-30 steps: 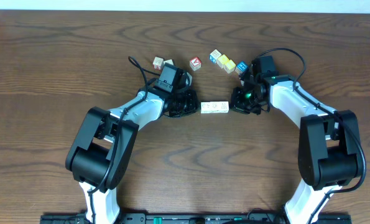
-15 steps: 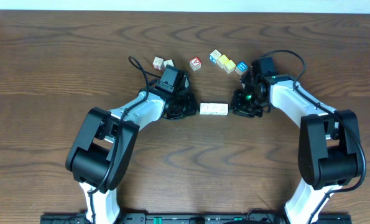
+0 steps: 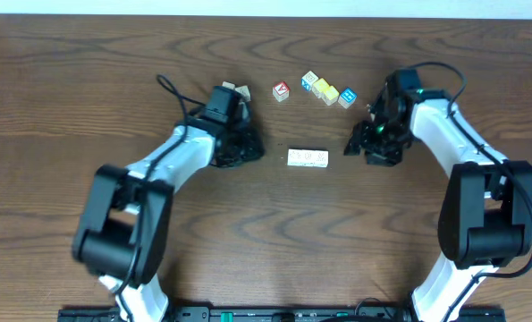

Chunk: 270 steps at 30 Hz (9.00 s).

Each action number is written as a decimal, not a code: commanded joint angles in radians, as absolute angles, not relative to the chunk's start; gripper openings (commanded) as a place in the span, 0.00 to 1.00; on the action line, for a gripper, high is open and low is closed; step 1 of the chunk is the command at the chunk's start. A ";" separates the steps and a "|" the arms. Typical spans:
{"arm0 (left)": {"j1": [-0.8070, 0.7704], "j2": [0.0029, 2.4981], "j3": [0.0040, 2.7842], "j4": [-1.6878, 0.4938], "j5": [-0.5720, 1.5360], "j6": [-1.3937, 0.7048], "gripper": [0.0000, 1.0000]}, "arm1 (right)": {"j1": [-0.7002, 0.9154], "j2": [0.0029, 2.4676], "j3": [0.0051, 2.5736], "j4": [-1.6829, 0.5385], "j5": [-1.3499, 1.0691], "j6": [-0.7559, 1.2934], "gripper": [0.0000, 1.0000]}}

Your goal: Lift 3 blocks

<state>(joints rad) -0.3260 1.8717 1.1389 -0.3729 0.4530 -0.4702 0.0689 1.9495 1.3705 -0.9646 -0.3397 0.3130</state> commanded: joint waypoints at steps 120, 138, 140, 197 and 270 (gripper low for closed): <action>-0.066 1.257 1.137 -0.781 0.268 -0.348 0.76 | 0.047 0.005 0.036 -0.137 0.022 0.243 0.99; -0.066 1.257 1.137 -0.781 0.268 -0.348 0.76 | 0.052 0.005 0.005 -0.072 0.078 0.233 0.99; -0.066 1.257 1.137 -0.781 0.268 -0.348 0.76 | 0.052 0.005 0.005 -0.070 0.073 0.207 0.99; -0.068 1.121 0.983 -0.802 0.226 -0.034 0.76 | 0.052 0.005 0.006 -0.068 0.070 0.208 0.99; 0.067 0.001 0.004 0.010 0.159 0.092 0.77 | 0.052 0.005 0.006 -0.068 0.070 0.208 0.99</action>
<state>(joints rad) 0.0620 0.0101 0.0196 0.0017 0.1982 0.0864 0.0563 0.0109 0.0074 -0.0654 0.0608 0.2222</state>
